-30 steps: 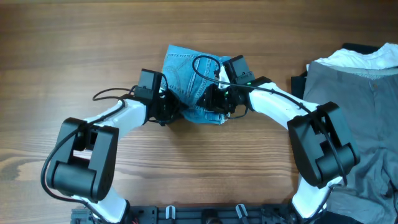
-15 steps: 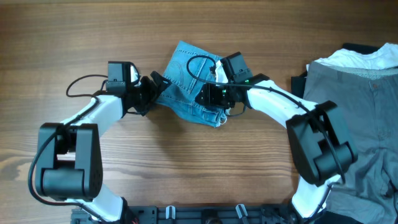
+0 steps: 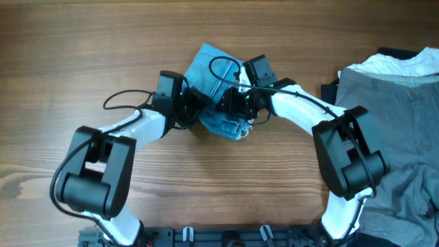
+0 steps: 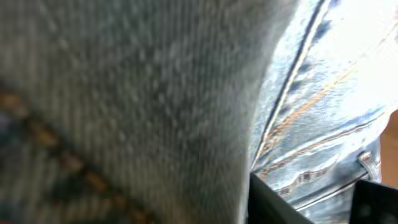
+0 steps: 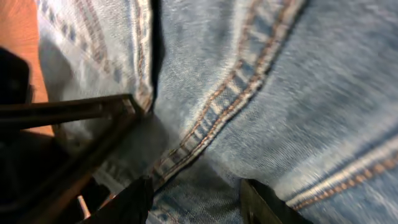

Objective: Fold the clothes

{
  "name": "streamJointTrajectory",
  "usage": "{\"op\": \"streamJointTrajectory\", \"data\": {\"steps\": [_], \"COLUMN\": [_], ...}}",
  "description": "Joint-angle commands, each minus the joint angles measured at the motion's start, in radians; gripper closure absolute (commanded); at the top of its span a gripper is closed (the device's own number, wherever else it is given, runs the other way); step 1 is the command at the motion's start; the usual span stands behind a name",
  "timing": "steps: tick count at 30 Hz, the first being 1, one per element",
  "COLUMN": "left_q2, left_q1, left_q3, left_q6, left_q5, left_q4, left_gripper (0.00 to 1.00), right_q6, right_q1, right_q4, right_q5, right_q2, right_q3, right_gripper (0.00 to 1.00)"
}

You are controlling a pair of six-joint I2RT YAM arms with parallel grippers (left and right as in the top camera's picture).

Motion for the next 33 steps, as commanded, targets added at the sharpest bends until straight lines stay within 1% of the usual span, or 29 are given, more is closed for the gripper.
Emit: {"op": "streamJointTrajectory", "data": {"steps": [1,2,4,5,6,7,8,9,10,11,13,14,15,16,18,20,22,24,25,26,27,28,30,31,33], "left_q2": [0.164,0.185,0.193,0.193,0.189,0.179,0.154,0.104,0.023,-0.030,-0.126,-0.193,-0.253,-0.294,-0.300,-0.246,-0.149,-0.004,0.062,0.103,0.136,0.158,0.153,0.145,0.117], "left_q1": [-0.018,-0.018,-0.018,-0.016,-0.010,0.000,0.018,0.052,0.109,0.145,0.217,0.276,0.348,0.436,0.551,0.692,0.767,0.814,0.821,0.821,0.823,0.830,0.856,0.871,0.917], "left_q3": [-0.055,-0.054,-0.054,-0.054,-0.054,-0.054,-0.053,-0.045,-0.009,0.026,0.111,0.184,0.260,0.322,0.362,0.362,0.362,0.362,0.362,0.362,0.362,0.362,0.362,0.362,0.362], "left_q6": [0.077,0.125,0.219,0.261,0.317,0.365,0.391,0.441,0.548,0.628,0.769,0.840,0.896,0.908,0.908,0.908,0.908,0.901,0.895,0.877,0.834,0.792,0.745,0.739,0.687], "left_q5": [-0.047,-0.030,-0.030,-0.024,-0.004,0.008,0.008,0.009,0.039,0.074,0.136,0.141,0.139,0.139,0.139,0.139,0.135,0.137,0.141,0.143,0.134,0.111,0.086,0.087,0.087], "left_q4": [0.013,0.019,0.018,0.018,0.009,-0.017,-0.065,-0.146,-0.278,-0.363,-0.518,-0.615,-0.673,-0.668,-0.603,-0.500,-0.407,-0.297,-0.254,-0.229,-0.216,-0.212,-0.219,-0.232,-0.280], "left_gripper": [0.52,0.55,0.87,0.96,0.96,0.96,0.96,0.96,0.96,0.96,0.96,0.96,0.96,0.96,0.96,0.96,0.95,0.92,0.87,0.76,0.72,0.57,0.15,0.00,0.00], "right_q6": [0.011,0.011,0.011,0.010,0.010,-0.010,-0.037,-0.060,-0.099,-0.118,-0.134,-0.136,-0.136,-0.137,-0.145,-0.143,-0.142,-0.143,-0.142,-0.143,-0.135,-0.124,-0.117,-0.117,-0.117], "right_q1": [0.011,0.011,0.011,0.010,0.005,-0.014,-0.039,-0.070,-0.118,-0.148,-0.203,-0.230,-0.249,-0.253,-0.253,-0.253,-0.253,-0.253,-0.253,-0.253,-0.253,-0.253,-0.253,-0.252,-0.252], "right_q4": [-0.031,-0.031,-0.038,-0.048,-0.069,-0.105,-0.153,-0.211,-0.268,-0.291,-0.295,-0.285,-0.277,-0.277,-0.280,-0.298,-0.320,-0.344,-0.354,-0.362,-0.369,-0.376,-0.380,-0.380,-0.380], "right_q5": [0.051,0.051,0.051,0.039,0.006,-0.068,-0.109,-0.109,-0.109,-0.103,-0.100,-0.092,-0.072,-0.050,-0.046,-0.046,-0.047,-0.046,-0.047,-0.047,-0.047,-0.047,-0.047,-0.047,-0.051], "right_q2": [0.085,0.085,0.085,0.084,0.078,0.053,0.013,-0.042,-0.135,-0.199,-0.324,-0.403,-0.476,-0.542,-0.595,-0.600,-0.599,-0.599,-0.599,-0.599,-0.599,-0.599,-0.599,-0.599,-0.599], "right_q3": [-0.031,-0.031,-0.031,-0.031,-0.029,-0.027,-0.027,-0.027,-0.027,-0.027,-0.027,-0.027,-0.027,-0.027,-0.027,-0.027,-0.027,-0.027,-0.027,-0.027,-0.027,-0.027,-0.027,-0.027,-0.027], "right_gripper": [0.50,0.50,0.50,0.50,0.51,0.51,0.53,0.54,0.54,0.54,0.53,0.52,0.50,0.49,0.48,0.48,0.48,0.49,0.49,0.49,0.50,0.50,0.50,0.50,0.50]}}
